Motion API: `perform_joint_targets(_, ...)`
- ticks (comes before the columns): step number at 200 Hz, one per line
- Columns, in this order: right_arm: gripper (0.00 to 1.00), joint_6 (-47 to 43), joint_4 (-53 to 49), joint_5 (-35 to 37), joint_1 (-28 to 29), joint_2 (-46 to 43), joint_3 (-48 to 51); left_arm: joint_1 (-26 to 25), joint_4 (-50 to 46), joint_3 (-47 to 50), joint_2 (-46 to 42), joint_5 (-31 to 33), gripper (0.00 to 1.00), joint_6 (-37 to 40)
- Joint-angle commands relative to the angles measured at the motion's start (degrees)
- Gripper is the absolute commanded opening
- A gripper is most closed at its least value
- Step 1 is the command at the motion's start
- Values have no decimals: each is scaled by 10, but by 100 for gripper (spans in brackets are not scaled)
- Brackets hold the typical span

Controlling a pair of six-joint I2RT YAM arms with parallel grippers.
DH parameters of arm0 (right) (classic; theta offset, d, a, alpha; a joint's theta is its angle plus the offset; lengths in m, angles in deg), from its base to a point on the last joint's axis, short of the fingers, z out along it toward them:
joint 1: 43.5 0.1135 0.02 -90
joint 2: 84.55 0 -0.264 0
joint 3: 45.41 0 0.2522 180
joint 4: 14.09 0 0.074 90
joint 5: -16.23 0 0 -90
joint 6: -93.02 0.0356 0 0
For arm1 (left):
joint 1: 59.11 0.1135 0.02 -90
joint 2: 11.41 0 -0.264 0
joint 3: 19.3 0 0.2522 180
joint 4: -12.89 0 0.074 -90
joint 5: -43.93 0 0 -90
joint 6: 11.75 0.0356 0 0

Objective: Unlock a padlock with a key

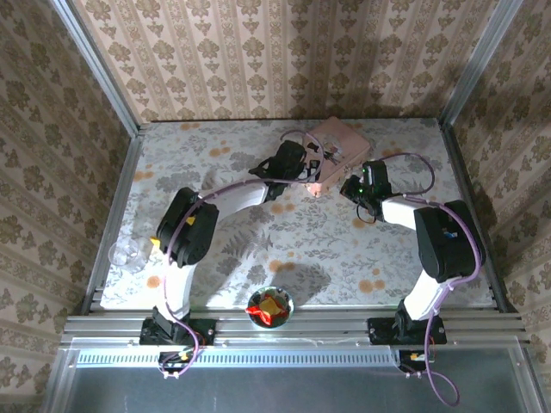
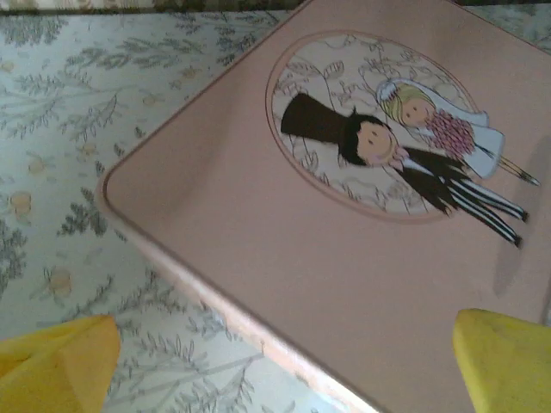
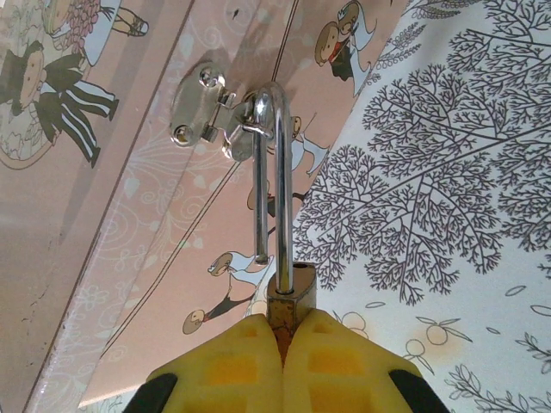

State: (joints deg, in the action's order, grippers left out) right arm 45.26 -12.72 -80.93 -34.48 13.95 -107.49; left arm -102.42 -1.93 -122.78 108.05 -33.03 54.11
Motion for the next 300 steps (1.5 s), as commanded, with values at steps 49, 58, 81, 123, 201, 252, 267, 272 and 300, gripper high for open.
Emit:
perform_joint_targets(49,0,25,34,-4,-3,-51,50,12,-131,-54,51,35,100,73)
perform_joint_targets(58,0,32,38,-7,-1,-59,61,13,-134,-40,44,30,100,71)
perform_joint_targets(81,0,50,43,-7,6,-92,100,11,-137,11,13,-2,100,68)
perform_joint_targets(123,0,60,48,10,7,-133,158,-1,-122,91,-45,-19,100,61)
perform_joint_targets(201,0,105,87,25,7,-118,151,-12,-110,122,-48,-36,100,40)
perform_joint_targets(252,0,124,78,62,16,-129,153,-10,-65,185,-79,-55,100,29)
perform_joint_targets(267,0,131,80,75,21,-132,156,-8,-62,193,-78,-59,100,29)
perform_joint_targets(272,0,132,81,79,23,-132,157,-8,-63,194,-76,-61,100,28)
perform_joint_targets(300,0,141,83,101,29,-132,160,-2,-58,205,-76,-72,100,21)
